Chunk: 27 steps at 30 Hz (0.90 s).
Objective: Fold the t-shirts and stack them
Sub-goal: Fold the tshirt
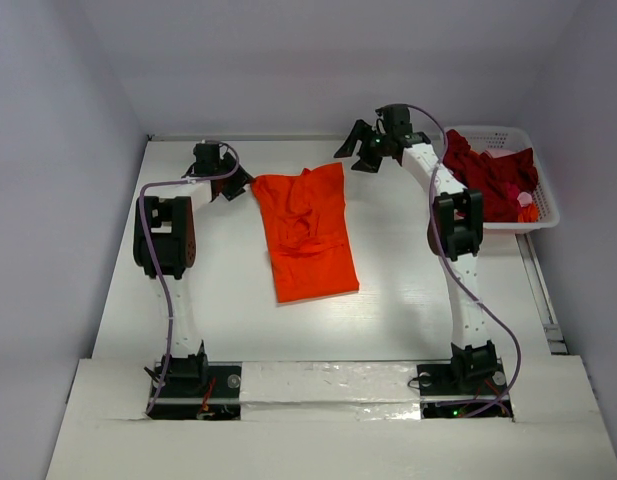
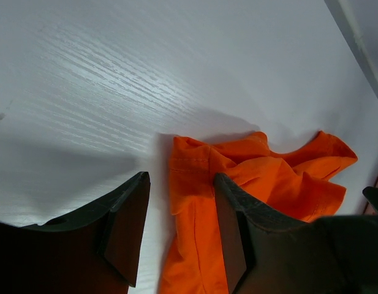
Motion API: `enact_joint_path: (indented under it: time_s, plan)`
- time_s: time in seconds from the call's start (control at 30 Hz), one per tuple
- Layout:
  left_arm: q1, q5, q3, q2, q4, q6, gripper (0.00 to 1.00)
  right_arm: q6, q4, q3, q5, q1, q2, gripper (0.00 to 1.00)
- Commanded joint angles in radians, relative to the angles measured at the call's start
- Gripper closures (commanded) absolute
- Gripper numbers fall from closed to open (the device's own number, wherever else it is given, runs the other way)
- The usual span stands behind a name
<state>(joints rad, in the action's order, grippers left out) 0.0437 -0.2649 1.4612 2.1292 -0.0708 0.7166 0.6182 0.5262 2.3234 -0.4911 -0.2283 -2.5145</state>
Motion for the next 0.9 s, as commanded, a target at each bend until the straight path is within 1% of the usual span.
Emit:
enact_joint_path:
  time_s: [0.0, 0.27, 0.33, 0.37, 0.43, 0.47, 0.5, 0.53, 0.57, 0.6, 0.63, 0.67, 0.73, 0.87]
  plan:
    - [-0.005, -0.017, 0.010, -0.011, -0.012, -0.005, 0.57, 0.080, -0.086, 0.017, -0.033, 0.007, -0.017, 0.20]
    - [-0.005, -0.020, -0.028, -0.029, -0.021, 0.000, 0.57, 0.130, -0.158, -0.021, -0.086, 0.007, -0.043, 0.20]
    - [-0.005, -0.014, -0.045, -0.043, -0.011, 0.001, 0.58, 0.132, -0.169, -0.062, -0.104, 0.007, -0.032, 0.20]
    - [-0.005, -0.007, -0.054, -0.075, -0.006, 0.003, 0.58, 0.120, -0.167, -0.081, -0.104, -0.003, -0.021, 0.20]
    - [-0.005, 0.030, -0.108, -0.138, -0.010, 0.007, 0.64, 0.074, -0.121, -0.111, -0.063, -0.020, 0.043, 0.21]
    - [-0.005, 0.064, -0.126, -0.223, -0.018, 0.004, 0.67, 0.016, -0.103, -0.143, -0.043, -0.031, 0.074, 0.27]
    - [-0.005, 0.081, -0.140, -0.263, -0.020, 0.001, 0.75, -0.009, -0.092, -0.166, -0.023, -0.051, 0.145, 0.32]
    - [-0.005, 0.099, -0.140, -0.302, -0.003, -0.011, 0.77, -0.029, -0.083, -0.192, 0.015, -0.051, 0.184, 0.37]
    - [-0.005, 0.114, -0.127, -0.355, 0.018, -0.022, 0.79, -0.055, -0.084, -0.220, 0.029, -0.063, 0.222, 0.45]
    - [-0.005, 0.143, -0.107, -0.374, 0.043, -0.032, 0.83, -0.063, -0.092, -0.278, 0.037, -0.063, 0.259, 0.48]
    - [-0.005, 0.160, -0.067, -0.396, 0.096, -0.049, 0.84, -0.069, -0.110, -0.303, 0.045, -0.072, 0.326, 0.50]
    - [-0.005, 0.176, -0.053, -0.434, 0.106, -0.055, 0.85, -0.083, -0.114, -0.324, 0.052, -0.072, 0.354, 0.52]
    - [-0.005, 0.190, -0.033, -0.463, 0.105, -0.062, 0.83, -0.097, -0.117, -0.358, 0.052, -0.072, 0.405, 0.52]
    - [0.008, 0.161, 0.063, -0.486, 0.166, -0.054, 0.83, -0.138, -0.051, -0.346, 0.063, -0.095, 0.419, 0.53]
